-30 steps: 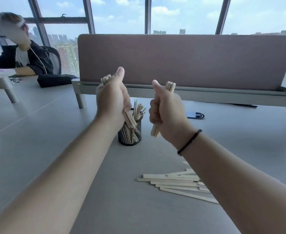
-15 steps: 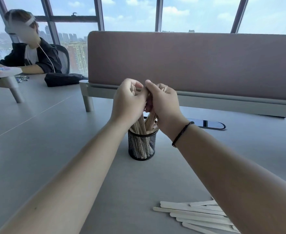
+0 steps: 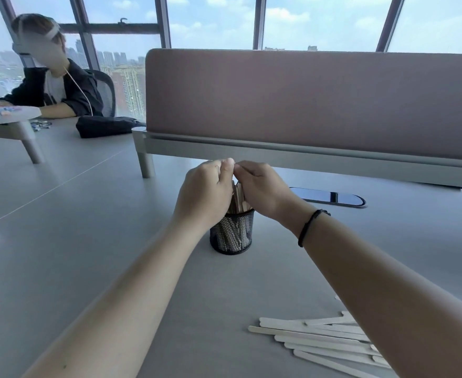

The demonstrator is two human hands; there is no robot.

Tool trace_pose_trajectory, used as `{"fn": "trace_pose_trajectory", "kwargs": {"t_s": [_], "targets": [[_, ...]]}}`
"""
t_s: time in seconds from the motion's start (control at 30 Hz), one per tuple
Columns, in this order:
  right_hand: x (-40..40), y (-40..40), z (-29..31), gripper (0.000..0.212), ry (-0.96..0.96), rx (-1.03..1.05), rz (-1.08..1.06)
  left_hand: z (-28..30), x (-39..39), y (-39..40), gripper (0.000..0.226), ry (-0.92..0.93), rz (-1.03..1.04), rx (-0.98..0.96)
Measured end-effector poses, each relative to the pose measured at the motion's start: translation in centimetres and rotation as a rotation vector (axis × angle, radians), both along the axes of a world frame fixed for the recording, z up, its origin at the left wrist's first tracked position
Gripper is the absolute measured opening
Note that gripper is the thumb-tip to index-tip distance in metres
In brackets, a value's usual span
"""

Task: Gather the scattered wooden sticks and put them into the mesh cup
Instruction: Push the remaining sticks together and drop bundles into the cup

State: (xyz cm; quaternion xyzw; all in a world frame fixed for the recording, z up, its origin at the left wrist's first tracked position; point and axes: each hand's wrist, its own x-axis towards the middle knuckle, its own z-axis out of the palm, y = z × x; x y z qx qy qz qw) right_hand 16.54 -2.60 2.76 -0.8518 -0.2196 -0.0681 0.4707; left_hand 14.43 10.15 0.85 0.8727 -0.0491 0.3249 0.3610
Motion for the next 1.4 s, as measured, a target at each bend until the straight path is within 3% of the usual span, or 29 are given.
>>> {"fn": "trace_pose_trajectory", "kwargs": {"t_s": [0.07,0.1,0.17,0.23,0.3,0.4,0.57,0.63,0.77,0.9,1.17,1.27,1.4], "targets": [[-0.2,-0.1,0.0,0.02,0.035,0.022,0.019,0.2,-0.5,-0.2,0.041,0.048,-0.07,-0.142],[-0.3,-0.2,-0.2,0.022,0.045,0.064,0.0,0.3,-0.9,-0.4,0.036,0.072,-0.112,-0.215],[-0.6,-0.5,-0.5,0.039,0.051,0.187,-0.054,0.2,-1.4,-0.5,0.048,0.066,-0.176,-0.274],[-0.9,-0.5,-0.7,0.055,0.074,0.274,-0.081,-0.2,-1.6,-0.7,0.057,0.043,-0.196,-0.275],[-0.9,-0.3,-1.2,0.059,0.101,0.268,-0.071,-0.4,-1.7,-1.0,0.05,0.002,-0.16,-0.246],[-0.7,0.3,-1.7,0.043,0.12,0.218,-0.104,-0.6,-1.4,-1.3,0.04,-0.028,-0.091,-0.236],[-1.1,1.3,-1.9,0.028,0.135,0.302,-0.146,-0.5,-1.6,-1.9,0.035,0.04,-0.043,-0.328],[-1.4,1.8,-2.3,0.038,0.122,0.328,-0.178,-0.4,-2.1,-1.9,0.039,0.079,-0.108,-0.331],[-2.0,1.8,-2.4,0.044,0.053,0.29,-0.225,-1.0,-2.5,-1.2,0.069,0.106,-0.273,-0.311],[-2.2,1.9,-1.8,0.055,0.112,0.248,-0.166,-1.7,-2.0,-0.4,0.098,0.094,-0.344,-0.31],[-4.3,0.0,0.6,0.077,0.416,0.383,0.109,-2.5,-3.0,-0.4,0.086,0.081,-0.272,-0.175],[-4.8,-0.5,0.8,0.081,0.5,0.375,0.18,-2.4,-3.4,-0.6,0.109,0.139,-0.252,-0.185],[-5.8,-1.1,1.2,0.114,0.556,0.25,0.112,-2.1,-3.6,-0.6,0.115,0.14,-0.276,-0.209]]}}
